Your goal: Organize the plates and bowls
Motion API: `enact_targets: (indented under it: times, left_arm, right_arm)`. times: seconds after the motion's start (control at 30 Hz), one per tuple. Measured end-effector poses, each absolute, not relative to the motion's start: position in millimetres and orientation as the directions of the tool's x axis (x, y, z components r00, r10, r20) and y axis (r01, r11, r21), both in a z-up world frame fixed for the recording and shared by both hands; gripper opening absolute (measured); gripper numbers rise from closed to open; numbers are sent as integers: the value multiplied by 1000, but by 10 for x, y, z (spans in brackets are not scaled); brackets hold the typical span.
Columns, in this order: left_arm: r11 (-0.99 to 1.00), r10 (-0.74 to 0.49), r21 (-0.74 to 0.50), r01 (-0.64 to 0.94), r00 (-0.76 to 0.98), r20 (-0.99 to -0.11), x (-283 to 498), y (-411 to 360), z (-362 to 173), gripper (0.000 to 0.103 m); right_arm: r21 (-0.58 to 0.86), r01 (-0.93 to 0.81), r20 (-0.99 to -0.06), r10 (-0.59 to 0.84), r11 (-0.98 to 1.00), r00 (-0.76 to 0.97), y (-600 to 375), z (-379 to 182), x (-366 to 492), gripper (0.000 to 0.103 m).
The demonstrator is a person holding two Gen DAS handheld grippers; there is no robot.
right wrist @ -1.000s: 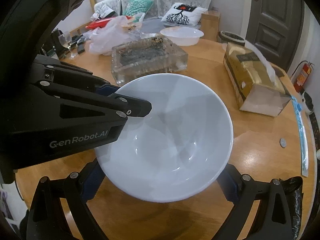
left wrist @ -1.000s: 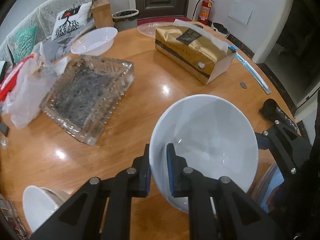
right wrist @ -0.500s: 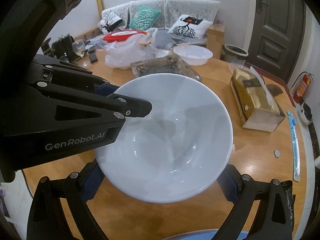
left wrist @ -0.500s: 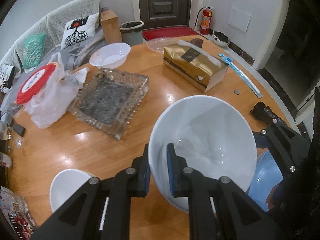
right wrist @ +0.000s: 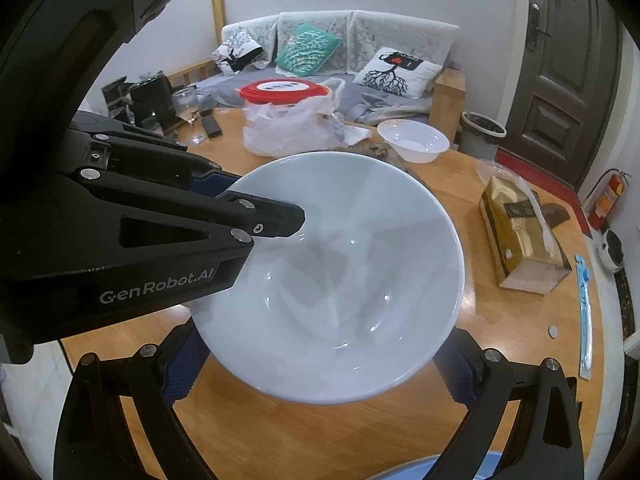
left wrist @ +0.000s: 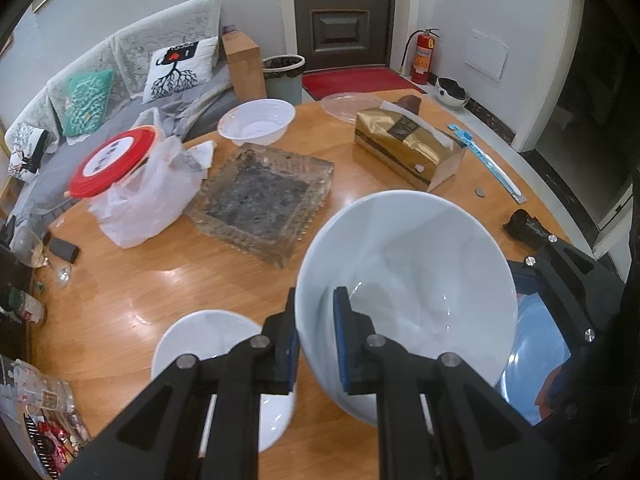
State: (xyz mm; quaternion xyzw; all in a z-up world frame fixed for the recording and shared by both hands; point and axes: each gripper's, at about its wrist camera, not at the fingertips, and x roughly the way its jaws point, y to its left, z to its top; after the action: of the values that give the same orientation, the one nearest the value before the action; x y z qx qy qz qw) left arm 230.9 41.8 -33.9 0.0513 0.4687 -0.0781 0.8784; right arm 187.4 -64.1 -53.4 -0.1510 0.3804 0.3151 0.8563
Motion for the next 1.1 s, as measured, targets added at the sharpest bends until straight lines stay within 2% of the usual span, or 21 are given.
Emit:
enact_targets:
  times: [0.8, 1.1]
  left_arm:
    - [997, -52, -16, 70, 548, -835, 2243, 1302, -526, 11]
    - [997, -29, 10, 71, 527, -850, 2196, 1472, -639, 11]
  right_arm:
    - [2, -715, -770, 457, 699, 445, 228, -696, 1875, 95]
    - [-3, -743, -784, 459, 669, 417, 403, -758, 1836, 95]
